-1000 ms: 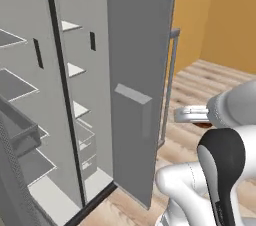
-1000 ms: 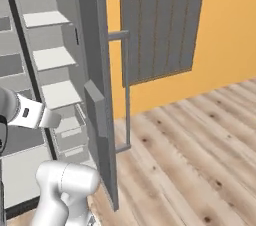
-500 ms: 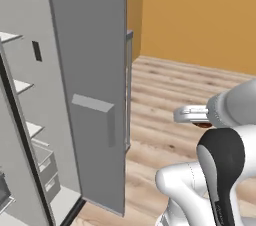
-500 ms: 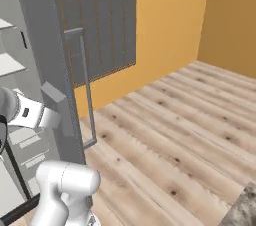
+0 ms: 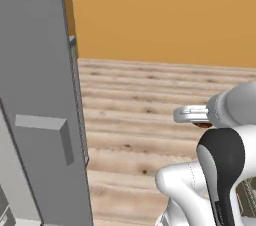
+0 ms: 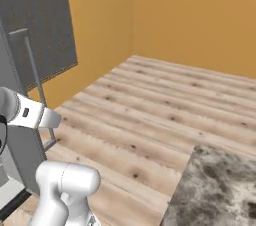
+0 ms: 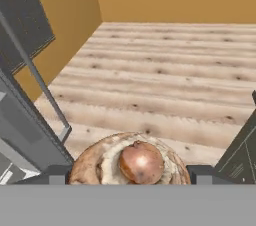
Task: Gather the garlic and mushroom from the fridge and place them on a tray on the dining counter. Then gather the chicken drumstick and fish from the fridge and place them on the other tray.
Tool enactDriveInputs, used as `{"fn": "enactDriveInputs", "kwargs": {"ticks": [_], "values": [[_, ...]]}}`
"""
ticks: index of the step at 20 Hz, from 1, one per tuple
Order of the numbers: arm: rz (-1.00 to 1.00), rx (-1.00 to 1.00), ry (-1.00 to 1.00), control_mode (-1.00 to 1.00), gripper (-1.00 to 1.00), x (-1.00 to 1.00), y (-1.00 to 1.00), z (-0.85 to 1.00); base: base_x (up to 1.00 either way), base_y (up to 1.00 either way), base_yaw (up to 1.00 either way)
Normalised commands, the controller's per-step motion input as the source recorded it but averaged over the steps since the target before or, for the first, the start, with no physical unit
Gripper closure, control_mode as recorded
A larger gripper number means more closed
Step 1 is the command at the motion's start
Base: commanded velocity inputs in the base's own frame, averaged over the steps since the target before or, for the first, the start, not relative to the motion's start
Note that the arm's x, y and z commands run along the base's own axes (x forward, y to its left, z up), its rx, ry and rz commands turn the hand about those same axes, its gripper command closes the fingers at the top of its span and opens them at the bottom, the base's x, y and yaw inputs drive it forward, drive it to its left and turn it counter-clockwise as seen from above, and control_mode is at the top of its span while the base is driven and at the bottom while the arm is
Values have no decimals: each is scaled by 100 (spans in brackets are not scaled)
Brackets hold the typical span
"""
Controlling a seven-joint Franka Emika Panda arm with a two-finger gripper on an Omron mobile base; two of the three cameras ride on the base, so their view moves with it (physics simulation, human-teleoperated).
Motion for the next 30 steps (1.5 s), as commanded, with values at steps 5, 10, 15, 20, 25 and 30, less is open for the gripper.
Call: {"fn": "enactDriveInputs", "kwargs": {"ticks": [5,10,15,20,25,30], "values": [[0,0,0,100,100,0,0,0,28,-22,-49],[0,0,0,100,100,0,0,0,67,0,-40],[0,0,0,100,100,0,0,0,50,0,-38],[0,0,0,100,100,0,0,0,23,0,-44],[0,0,0,100,100,0,0,0,10,5,-48],[0,0,0,100,100,0,0,0,23,7,-50]]}}
